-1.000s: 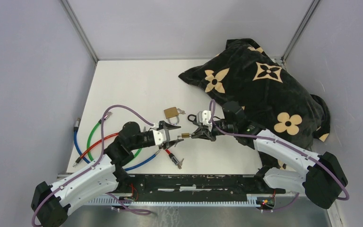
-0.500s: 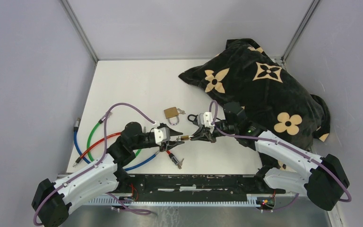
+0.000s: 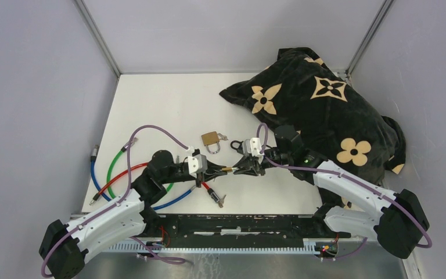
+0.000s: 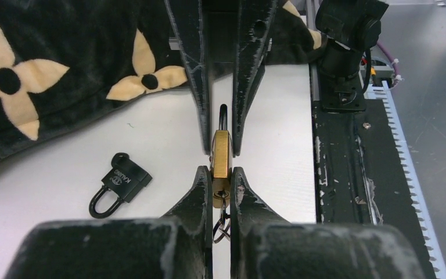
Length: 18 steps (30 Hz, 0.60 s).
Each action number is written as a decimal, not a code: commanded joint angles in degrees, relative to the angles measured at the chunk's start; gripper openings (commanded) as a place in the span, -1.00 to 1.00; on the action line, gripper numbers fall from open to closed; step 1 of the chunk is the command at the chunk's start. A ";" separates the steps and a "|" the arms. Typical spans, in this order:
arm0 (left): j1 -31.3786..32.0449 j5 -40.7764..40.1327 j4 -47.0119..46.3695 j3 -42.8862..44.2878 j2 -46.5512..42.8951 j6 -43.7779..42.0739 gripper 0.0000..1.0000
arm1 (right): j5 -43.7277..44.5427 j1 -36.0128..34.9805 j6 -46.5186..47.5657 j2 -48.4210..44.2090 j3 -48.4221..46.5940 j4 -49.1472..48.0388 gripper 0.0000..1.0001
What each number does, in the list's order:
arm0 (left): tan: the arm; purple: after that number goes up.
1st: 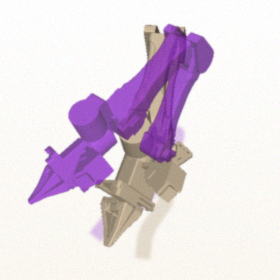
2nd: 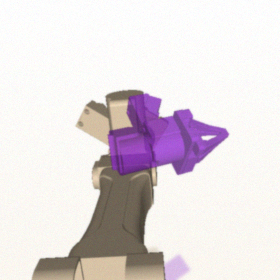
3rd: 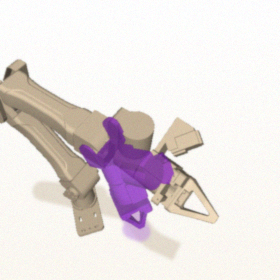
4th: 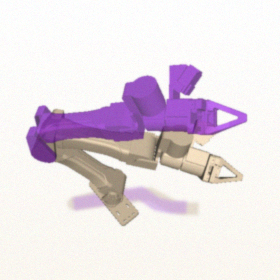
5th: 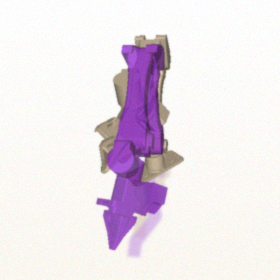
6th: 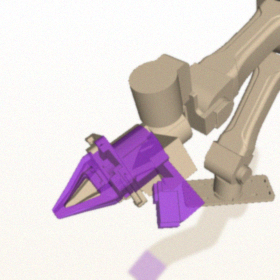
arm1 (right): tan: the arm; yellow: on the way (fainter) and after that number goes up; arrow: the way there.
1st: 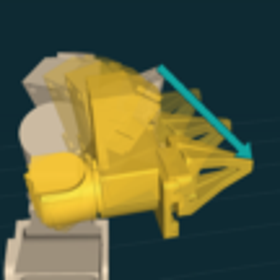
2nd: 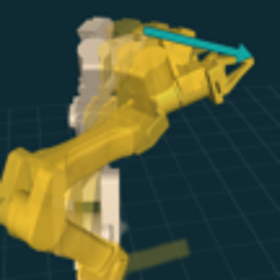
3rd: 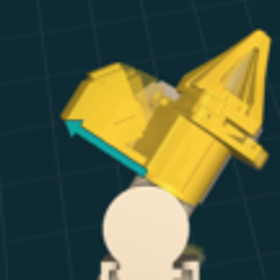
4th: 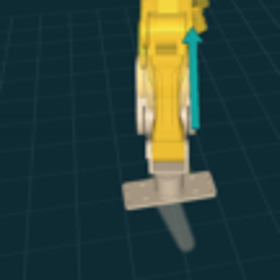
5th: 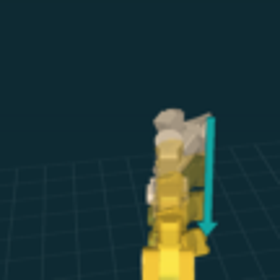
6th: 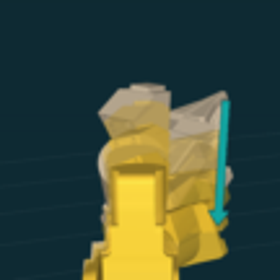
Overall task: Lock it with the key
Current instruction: Pick up the lock from the center of the board.
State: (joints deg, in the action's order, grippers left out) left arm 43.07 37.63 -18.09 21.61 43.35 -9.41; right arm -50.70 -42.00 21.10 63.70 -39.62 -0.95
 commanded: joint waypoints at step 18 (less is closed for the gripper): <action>-0.37 3.48 -8.30 -0.53 -2.66 8.62 -0.96 | -5.15 5.70 -21.02 -8.13 10.99 -26.12 -0.16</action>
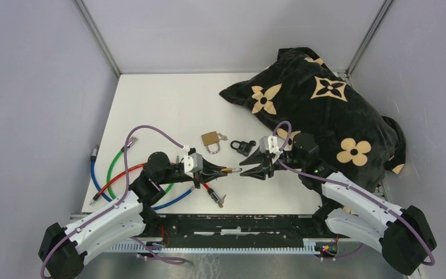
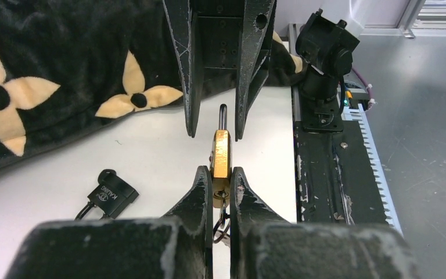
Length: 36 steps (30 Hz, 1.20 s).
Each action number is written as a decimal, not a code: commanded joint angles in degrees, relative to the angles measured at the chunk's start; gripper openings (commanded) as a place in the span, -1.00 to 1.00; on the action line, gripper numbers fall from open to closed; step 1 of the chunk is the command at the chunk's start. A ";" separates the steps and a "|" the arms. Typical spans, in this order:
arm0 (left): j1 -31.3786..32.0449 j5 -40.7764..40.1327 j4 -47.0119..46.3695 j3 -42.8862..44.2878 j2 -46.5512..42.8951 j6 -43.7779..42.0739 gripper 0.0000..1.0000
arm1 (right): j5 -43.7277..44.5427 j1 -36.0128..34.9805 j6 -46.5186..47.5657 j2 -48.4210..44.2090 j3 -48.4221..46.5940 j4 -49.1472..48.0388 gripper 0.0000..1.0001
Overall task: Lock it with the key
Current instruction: Pick up the lock from the center of the board, then lock the lock.
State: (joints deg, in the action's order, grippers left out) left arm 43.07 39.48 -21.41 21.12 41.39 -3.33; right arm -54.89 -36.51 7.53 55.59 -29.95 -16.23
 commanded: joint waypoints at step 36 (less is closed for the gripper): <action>0.34 3.22 -14.20 -2.14 0.54 7.39 -0.96 | -0.23 -5.72 -18.43 5.49 1.82 -26.93 -1.00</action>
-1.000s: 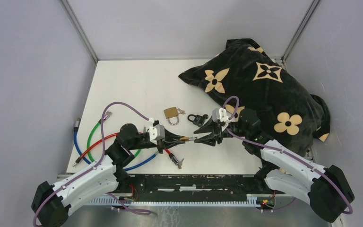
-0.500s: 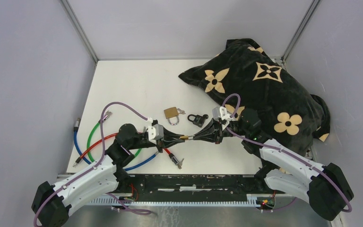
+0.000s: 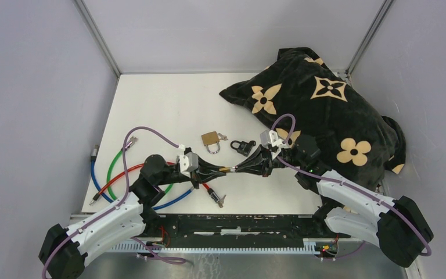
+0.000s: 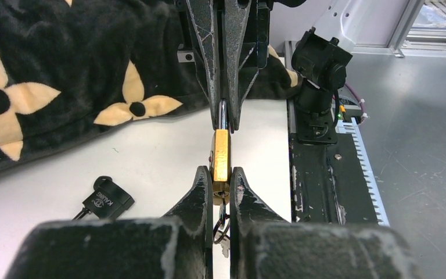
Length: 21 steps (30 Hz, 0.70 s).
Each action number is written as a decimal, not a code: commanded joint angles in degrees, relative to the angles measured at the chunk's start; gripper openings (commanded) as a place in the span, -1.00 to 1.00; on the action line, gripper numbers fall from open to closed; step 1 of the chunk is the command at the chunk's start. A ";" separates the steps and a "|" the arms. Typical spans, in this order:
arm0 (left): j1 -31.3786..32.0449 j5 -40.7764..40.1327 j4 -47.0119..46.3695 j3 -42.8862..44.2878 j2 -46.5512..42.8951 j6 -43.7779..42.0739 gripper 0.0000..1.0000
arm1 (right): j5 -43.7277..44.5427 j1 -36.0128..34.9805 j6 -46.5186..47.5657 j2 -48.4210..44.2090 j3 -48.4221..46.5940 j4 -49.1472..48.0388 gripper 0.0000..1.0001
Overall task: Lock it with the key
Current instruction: Lock the lock.
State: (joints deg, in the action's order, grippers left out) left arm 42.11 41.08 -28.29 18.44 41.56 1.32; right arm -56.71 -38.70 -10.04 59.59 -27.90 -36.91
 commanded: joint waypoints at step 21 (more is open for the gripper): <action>1.77 2.33 -15.14 1.25 -2.62 9.36 -0.96 | 4.67 -3.88 -9.58 -3.17 3.92 -19.96 -1.00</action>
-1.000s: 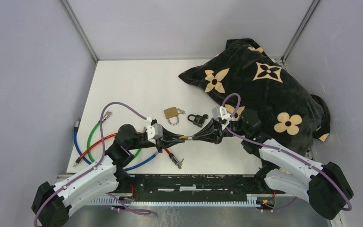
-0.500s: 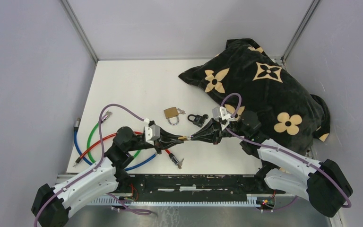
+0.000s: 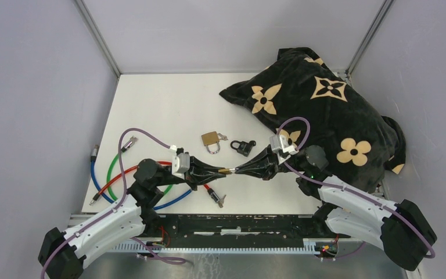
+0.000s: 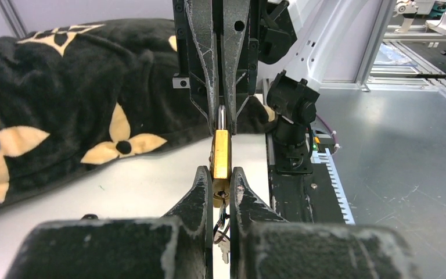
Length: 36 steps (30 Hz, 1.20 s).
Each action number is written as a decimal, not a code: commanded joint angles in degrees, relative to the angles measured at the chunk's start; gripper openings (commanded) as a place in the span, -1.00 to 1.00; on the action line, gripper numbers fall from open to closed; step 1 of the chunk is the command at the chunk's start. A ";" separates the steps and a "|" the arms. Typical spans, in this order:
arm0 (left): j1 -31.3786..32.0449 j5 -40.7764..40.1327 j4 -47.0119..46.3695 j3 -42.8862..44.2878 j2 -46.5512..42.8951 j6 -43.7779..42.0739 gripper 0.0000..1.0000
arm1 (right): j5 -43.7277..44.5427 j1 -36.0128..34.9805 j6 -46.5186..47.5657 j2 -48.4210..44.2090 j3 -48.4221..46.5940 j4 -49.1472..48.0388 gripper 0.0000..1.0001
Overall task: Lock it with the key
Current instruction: Lock the lock.
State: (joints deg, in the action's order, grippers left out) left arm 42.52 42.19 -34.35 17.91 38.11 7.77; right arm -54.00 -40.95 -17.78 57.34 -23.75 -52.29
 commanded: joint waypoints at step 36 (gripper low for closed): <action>2.75 -7.54 -0.59 3.80 1.64 -6.81 -0.96 | 3.80 -0.99 6.54 3.26 -1.65 5.09 -1.00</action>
State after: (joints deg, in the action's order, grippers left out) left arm 43.90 33.56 -27.77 20.14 40.32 5.04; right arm -48.29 -41.47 -10.72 62.17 -23.64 -51.22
